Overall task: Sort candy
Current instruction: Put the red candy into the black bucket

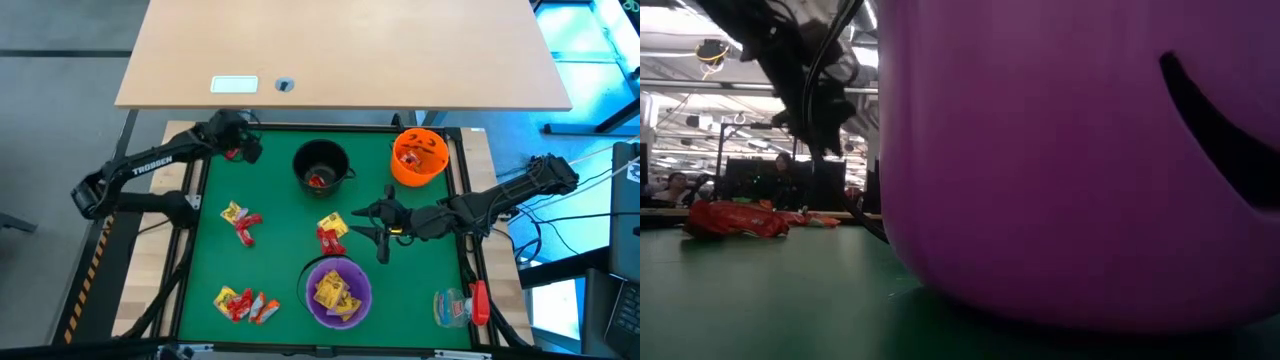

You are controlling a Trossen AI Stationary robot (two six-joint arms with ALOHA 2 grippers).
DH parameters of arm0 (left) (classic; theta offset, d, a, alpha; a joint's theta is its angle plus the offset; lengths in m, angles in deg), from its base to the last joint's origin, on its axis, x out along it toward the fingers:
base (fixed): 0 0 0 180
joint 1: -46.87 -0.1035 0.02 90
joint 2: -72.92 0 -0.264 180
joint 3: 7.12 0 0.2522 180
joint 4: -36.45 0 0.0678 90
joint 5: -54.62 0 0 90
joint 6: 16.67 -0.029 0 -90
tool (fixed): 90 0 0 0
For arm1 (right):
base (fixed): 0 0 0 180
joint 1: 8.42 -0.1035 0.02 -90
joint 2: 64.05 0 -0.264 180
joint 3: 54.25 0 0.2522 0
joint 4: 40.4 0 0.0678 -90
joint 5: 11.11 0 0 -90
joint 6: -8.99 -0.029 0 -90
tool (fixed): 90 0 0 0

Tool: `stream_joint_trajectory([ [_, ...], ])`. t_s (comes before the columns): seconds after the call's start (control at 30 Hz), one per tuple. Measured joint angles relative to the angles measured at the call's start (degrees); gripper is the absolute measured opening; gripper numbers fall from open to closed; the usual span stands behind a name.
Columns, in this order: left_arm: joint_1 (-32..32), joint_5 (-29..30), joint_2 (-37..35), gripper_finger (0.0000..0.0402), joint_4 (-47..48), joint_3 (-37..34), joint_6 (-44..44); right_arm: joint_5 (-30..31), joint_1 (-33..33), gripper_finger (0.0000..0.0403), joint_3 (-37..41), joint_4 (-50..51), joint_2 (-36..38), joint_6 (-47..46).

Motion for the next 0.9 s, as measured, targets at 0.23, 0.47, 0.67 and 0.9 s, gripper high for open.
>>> stream_joint_trajectory([
  [0.23, -5.93, 4.55, 5.19, 0.0213, 4.45, 0.0, 0.76, -0.04, 0.0, 0.0161, 0.0, -1.4, 0.0, 1.41],
  [0.47, -7.77, 6.56, 12.35, 0.0213, 7.48, 0.02, -0.12, -0.56, -0.02, 0.0161, 0.0, -0.98, 0.0, 1.38],
  [0.67, -7.9, 5.86, 18.49, 0.0213, 8.54, 0.02, 1.28, -2.03, -0.06, 0.0161, 0.0, -0.91, 0.0, 1.35],
  [0.9, -8.34, 4.5, 23.31, 0.0213, 8.61, 0.08, 1.11, -3.08, -0.07, 0.0161, 0.0, -0.92, -0.01, 1.21],
])
